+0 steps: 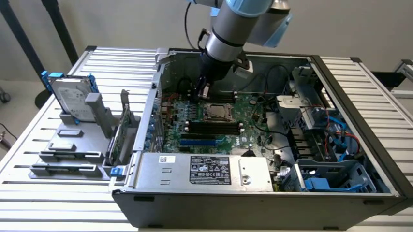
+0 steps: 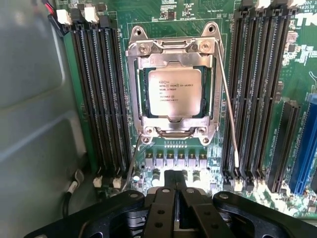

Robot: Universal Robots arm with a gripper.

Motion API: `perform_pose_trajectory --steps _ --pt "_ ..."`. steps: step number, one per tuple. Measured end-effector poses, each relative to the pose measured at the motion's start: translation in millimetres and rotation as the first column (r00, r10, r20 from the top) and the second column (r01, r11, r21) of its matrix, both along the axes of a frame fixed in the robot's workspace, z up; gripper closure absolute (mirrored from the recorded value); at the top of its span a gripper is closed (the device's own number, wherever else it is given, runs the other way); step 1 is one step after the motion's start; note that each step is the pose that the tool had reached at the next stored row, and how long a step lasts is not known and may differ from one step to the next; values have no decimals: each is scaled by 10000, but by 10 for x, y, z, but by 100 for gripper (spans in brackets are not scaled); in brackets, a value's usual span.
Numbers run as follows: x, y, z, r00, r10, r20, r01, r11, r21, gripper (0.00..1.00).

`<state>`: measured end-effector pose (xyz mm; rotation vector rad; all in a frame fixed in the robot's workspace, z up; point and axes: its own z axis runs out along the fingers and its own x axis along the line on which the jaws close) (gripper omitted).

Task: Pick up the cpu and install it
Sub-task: 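Install the first cpu locking lever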

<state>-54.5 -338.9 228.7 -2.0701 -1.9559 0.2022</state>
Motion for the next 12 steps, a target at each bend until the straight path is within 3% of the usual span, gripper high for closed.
perform_pose_trajectory --steps 6,12 --pt "-32 -10 172 9998 -174 1 174 9998 62 89" --pt "-56 -10 193 9973 -741 1 741 9972 63 89"
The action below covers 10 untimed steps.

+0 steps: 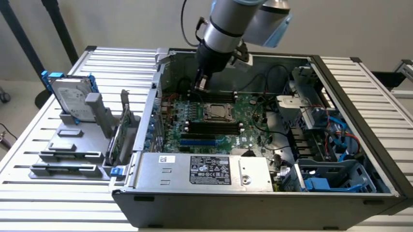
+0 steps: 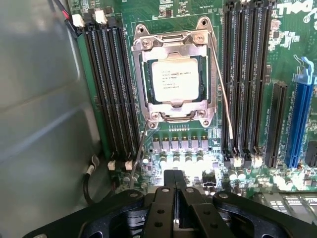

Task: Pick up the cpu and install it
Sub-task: 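Install the first cpu locking lever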

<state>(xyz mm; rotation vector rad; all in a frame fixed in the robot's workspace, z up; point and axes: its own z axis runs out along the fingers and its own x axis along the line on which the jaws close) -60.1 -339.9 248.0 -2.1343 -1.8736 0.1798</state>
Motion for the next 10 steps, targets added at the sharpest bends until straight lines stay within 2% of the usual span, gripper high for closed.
perform_pose_trajectory --steps 6,7,8,10 --pt "-104 0 0 9993 -377 -2 377 9993 33 89" --pt "-131 0 0 9992 -409 -3 409 9991 61 89" --pt "-157 0 0 9990 -440 -5 440 9990 115 89" --pt "-201 0 0 9987 -513 -11 513 9983 266 89"
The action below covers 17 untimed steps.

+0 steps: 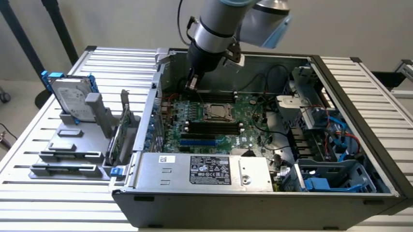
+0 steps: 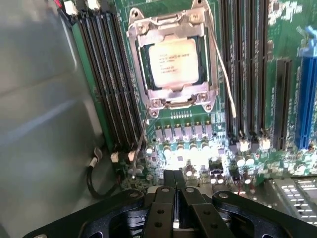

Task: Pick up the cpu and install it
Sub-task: 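Install the first cpu locking lever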

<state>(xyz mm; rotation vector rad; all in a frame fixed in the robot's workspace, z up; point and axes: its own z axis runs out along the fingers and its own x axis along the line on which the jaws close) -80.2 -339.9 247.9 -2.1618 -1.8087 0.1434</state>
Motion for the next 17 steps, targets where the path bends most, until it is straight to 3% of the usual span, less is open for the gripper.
perform_pose_trajectory --steps 4,7,8,14,17 --pt "-56 0 0 9998 -205 2 205 9993 312 89" --pt "-67 0 0 9991 -426 13 425 9979 483 89" --pt "-67 0 -2 9986 -537 21 536 9972 512 89" --pt "-67 0 -22 9909 -1348 31 1345 9894 548 89" --pt "-68 0 -25 9858 -1675 58 1669 9841 603 89"
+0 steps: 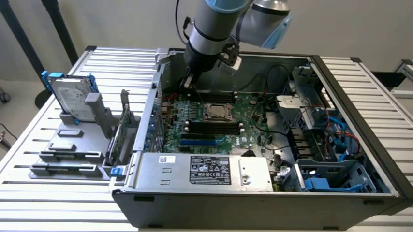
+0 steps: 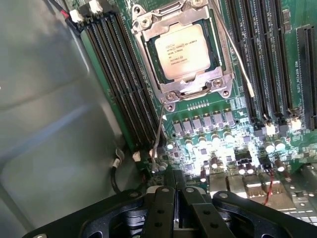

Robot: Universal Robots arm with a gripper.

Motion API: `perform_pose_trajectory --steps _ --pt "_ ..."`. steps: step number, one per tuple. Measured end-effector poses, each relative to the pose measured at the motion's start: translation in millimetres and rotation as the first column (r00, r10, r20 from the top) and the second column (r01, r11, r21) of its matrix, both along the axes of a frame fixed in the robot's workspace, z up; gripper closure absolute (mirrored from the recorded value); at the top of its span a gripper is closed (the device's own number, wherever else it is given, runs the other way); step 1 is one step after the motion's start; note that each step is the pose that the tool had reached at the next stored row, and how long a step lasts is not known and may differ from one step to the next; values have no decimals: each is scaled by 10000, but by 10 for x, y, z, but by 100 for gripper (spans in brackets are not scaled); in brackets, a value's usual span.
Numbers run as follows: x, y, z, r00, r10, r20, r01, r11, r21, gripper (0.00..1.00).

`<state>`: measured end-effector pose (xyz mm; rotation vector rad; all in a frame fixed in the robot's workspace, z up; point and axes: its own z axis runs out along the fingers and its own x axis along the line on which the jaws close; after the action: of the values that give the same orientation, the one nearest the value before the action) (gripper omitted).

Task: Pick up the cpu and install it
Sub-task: 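Install the first cpu locking lever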

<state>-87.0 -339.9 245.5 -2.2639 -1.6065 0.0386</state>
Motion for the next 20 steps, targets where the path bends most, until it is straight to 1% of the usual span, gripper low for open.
perform_pose_trajectory --steps 2,4,6,10,12,14,16,18,20 --pt "0 0 0 9998 -171 57 171 9998 39 89" --pt "0 0 -1 9994 -312 145 310 9995 84 89" --pt "0 0 0 9987 -424 267 421 9990 135 89" --pt "0 2 0 9965 -640 547 626 9977 254 89" --pt "0 4 0 9949 -748 681 730 9969 294 89" --pt "0 6 -1 9927 -864 843 840 9960 317 89" --pt "0 10 0 9898 -980 1036 950 9949 333 89" --pt "0 14 1 9861 -1099 1246 1062 9937 354 89" --pt "0 17 1 9816 -1212 1475 1168 9924 381 89"
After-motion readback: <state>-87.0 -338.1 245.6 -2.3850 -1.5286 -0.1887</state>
